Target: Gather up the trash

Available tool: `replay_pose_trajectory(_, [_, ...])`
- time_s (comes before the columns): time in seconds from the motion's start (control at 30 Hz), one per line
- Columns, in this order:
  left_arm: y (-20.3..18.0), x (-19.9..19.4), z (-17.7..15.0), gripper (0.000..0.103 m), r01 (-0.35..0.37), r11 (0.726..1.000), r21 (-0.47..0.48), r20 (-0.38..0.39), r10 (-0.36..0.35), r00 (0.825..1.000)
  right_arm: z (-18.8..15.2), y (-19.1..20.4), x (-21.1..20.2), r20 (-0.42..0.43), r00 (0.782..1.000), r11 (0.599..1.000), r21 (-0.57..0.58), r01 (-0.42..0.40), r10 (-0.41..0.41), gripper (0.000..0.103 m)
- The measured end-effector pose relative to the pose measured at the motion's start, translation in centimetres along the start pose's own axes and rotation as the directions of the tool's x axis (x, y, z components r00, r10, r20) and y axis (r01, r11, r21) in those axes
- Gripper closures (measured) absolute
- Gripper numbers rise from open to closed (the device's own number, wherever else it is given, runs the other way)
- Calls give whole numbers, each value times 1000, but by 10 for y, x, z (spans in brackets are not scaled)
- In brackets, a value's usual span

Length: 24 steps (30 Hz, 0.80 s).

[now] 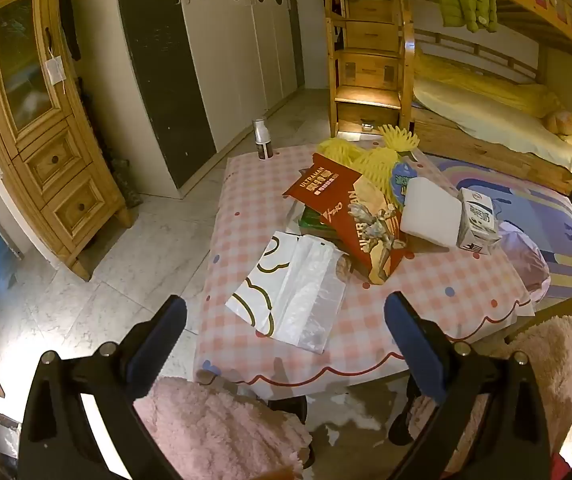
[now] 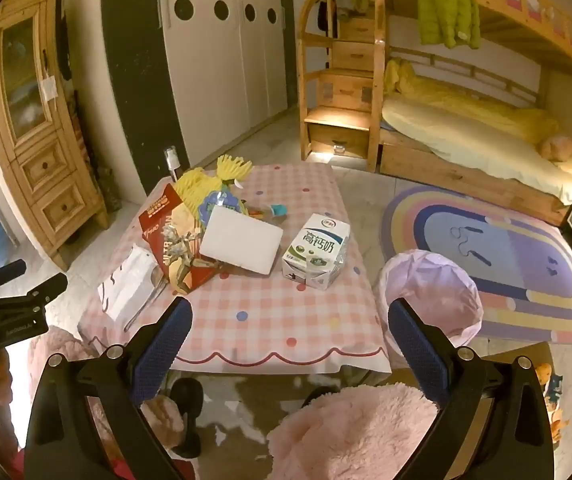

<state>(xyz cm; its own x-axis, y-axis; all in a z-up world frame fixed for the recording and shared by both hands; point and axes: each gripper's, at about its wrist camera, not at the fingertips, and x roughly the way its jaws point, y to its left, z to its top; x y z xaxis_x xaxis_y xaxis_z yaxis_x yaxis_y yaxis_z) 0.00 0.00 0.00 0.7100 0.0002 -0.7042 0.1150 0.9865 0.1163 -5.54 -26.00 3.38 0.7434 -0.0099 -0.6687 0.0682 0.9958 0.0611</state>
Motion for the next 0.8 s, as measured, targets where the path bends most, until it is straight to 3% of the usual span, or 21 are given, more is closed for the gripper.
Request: replay_pose_trajectory(0.8, [0,0,0,7,-6,1000,7,-6,6,1000,0,0,1,-2,1000,1000,0,-1,1,6])
